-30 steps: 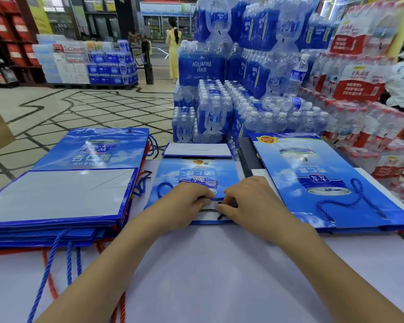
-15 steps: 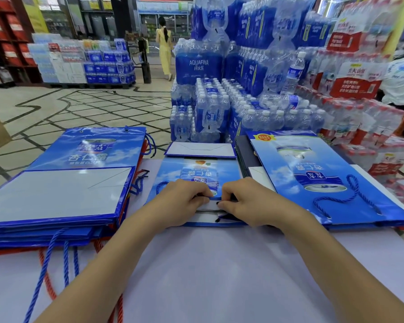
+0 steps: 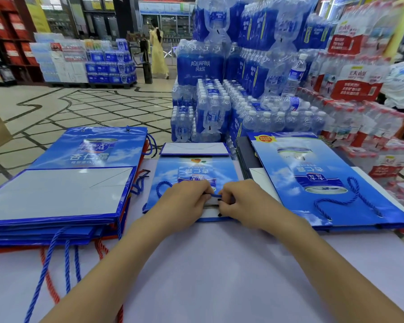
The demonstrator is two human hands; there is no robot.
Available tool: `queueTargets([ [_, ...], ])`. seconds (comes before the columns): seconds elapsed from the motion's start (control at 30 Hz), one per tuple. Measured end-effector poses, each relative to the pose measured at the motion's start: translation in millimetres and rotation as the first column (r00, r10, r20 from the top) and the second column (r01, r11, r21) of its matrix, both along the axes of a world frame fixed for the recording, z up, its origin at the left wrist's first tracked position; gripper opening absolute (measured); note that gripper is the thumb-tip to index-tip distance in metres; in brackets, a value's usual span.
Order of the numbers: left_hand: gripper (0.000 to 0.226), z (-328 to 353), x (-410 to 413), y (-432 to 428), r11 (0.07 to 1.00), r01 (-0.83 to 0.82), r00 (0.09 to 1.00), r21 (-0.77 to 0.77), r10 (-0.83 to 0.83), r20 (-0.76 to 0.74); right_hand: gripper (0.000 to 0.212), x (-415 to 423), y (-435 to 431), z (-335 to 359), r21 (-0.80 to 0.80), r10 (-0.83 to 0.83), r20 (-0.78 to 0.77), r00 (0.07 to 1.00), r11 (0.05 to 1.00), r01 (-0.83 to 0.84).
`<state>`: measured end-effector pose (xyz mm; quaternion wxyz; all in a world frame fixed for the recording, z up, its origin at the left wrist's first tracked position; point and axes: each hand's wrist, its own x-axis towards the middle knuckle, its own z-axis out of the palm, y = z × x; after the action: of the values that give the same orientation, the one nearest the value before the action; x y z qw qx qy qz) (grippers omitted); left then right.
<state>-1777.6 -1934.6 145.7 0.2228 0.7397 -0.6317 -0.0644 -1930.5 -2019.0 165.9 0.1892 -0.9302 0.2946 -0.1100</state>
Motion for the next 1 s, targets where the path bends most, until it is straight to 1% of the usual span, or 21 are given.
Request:
queueTargets([
  [0.03,0.016,-0.2,-0.1,0.6,1.000,0.009,1.000,-0.002,-0.009,0.023,0.017,-1.7,-3.3,1.3,0.096,-0.022,0.038,0.999,0.995,0.018],
  [0.07,0.017,-0.1,0.7,1.0,1.000,0.016,0.999,0.000,-0.016,0.047,0.019,-3.5,-6.8,2.2,0.153,-0.033,0.044,0.998,0.988,0.026],
  [0.17,0.020,1.5,9.1,3.0,0.997,0.069,0.989,0.036,-0.073,0.125,0.023,-9.9,-12.9,3.0,0.256,-0.009,0.004,1.000,0.967,0.008],
  [0.23,0.020,2.3,14.5,5.1,0.993,0.112,0.983,0.047,-0.117,0.141,0.022,-12.2,-14.4,1.7,0.289,0.016,-0.001,1.000,0.957,-0.015],
  [0.3,0.020,2.5,15.7,5.8,0.992,0.121,0.984,0.016,-0.122,0.132,0.021,-11.8,-12.3,0.9,0.224,0.017,-0.018,1.000,0.975,-0.013],
  [0.4,0.017,0.0,13.6,3.8,0.991,0.129,0.989,-0.041,-0.126,0.077,0.021,-10.8,-9.2,2.0,0.074,0.016,-0.002,1.000,0.997,-0.016],
  [0.47,0.013,0.2,11.4,3.9,0.992,0.119,0.991,-0.037,-0.120,-0.050,0.020,-14.3,-9.6,3.2,-0.005,0.010,0.010,1.000,1.000,-0.010],
  [0.53,0.010,3.4,8.6,4.8,0.995,0.104,0.974,-0.002,-0.102,-0.202,0.025,-17.2,-10.1,1.8,-0.101,0.012,-0.017,1.000,0.995,-0.013],
  [0.57,0.009,6.3,6.5,5.4,0.995,0.100,0.964,0.022,-0.092,-0.248,0.028,-17.3,-9.4,1.0,-0.149,0.014,-0.040,0.999,0.989,-0.020],
  [0.6,0.012,9.0,4.6,5.9,0.994,0.097,0.956,0.045,-0.080,-0.282,0.030,-16.6,-8.5,0.7,-0.194,0.014,-0.058,0.998,0.981,-0.025],
  [0.67,0.029,12.1,3.9,6.2,0.995,0.063,0.941,0.082,-0.032,-0.338,0.032,-15.4,-7.4,1.1,-0.255,0.017,-0.084,0.996,0.966,-0.038],
  [0.73,0.036,11.6,5.2,4.4,0.993,0.006,0.947,0.118,0.032,-0.320,0.034,-15.9,-7.7,0.9,-0.263,0.024,-0.095,0.995,0.964,-0.049],
  [0.8,0.030,8.0,6.6,3.2,0.989,-0.012,0.956,0.147,0.054,-0.289,0.035,-17.0,-8.1,0.6,-0.257,0.034,-0.104,0.994,0.965,-0.060],
  [0.87,0.020,6.2,7.6,3.5,0.986,-0.020,0.946,0.167,0.073,-0.316,0.036,-18.5,-7.9,0.1,-0.246,0.052,-0.121,0.991,0.966,-0.080],
  [0.9,0.019,6.6,7.6,3.7,0.985,-0.027,0.943,0.169,0.081,-0.324,0.037,-19.2,-8.2,-0.1,-0.243,0.065,-0.132,0.989,0.965,-0.096],
  [1.0,0.029,7.9,6.7,1.5,0.984,-0.094,0.922,0.153,0.144,-0.359,0.043,-21.1,-10.6,0.8,-0.228,0.099,-0.124,0.987,0.966,-0.125],
])
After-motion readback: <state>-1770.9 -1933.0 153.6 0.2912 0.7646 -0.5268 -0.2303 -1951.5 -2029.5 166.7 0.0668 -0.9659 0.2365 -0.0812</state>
